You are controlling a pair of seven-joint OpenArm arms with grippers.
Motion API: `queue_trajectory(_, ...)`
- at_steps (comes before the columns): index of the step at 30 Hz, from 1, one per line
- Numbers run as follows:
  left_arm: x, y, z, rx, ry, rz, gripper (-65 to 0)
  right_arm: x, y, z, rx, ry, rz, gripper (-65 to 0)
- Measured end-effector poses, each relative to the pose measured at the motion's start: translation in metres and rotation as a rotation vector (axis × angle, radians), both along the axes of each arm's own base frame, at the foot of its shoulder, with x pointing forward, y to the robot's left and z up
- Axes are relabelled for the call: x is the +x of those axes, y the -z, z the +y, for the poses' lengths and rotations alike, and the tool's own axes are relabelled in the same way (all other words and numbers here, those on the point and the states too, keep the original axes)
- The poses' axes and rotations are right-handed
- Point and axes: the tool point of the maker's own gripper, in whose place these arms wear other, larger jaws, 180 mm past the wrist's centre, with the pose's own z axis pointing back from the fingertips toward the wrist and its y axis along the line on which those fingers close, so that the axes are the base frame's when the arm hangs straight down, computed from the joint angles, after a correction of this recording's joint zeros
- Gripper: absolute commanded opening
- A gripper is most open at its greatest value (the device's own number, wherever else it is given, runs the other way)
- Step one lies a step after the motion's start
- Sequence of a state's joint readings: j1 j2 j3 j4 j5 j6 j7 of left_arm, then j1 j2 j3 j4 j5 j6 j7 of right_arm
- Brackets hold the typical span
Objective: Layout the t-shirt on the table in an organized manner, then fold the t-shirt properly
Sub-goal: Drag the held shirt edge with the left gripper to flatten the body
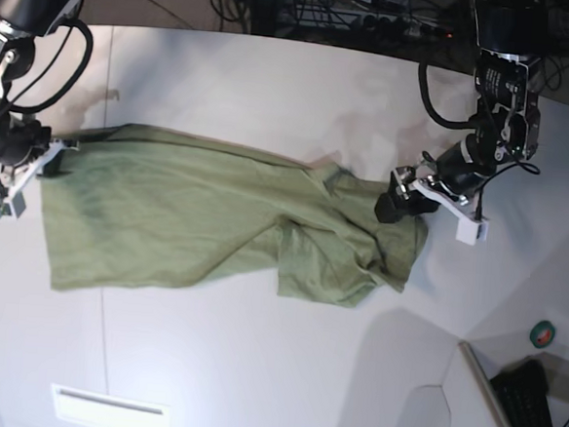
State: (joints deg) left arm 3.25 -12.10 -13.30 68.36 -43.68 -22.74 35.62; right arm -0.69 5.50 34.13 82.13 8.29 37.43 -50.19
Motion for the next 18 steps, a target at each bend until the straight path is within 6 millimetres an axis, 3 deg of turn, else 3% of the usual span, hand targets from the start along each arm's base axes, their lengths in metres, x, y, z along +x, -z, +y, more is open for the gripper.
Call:
queue_trajectory(4,0.0,0.011,-0.013,-0.018,0.022,0.035,-16.1,0.0,0.0,0.0,0.001,0.0,0.0,-65.0)
queue_trajectory(11,0.0,0.011,-0.016,-0.026,0.019,0.033,-48.5,0.0,0.0,0.0,0.0,0.0,0.0,-65.0)
queue_trajectory(16,0.0,0.012,-0.016,-0.025,0.019,0.035,-65.0,-0.002,0.001,0.0,0.001,-0.001,0.003,-65.0)
queue_trajectory(18,-0.001,0.012,-0.015,-0.023,0.022,0.038,-65.0,-0.006,0.004,0.0,0.001,-0.002,0.013,-65.0)
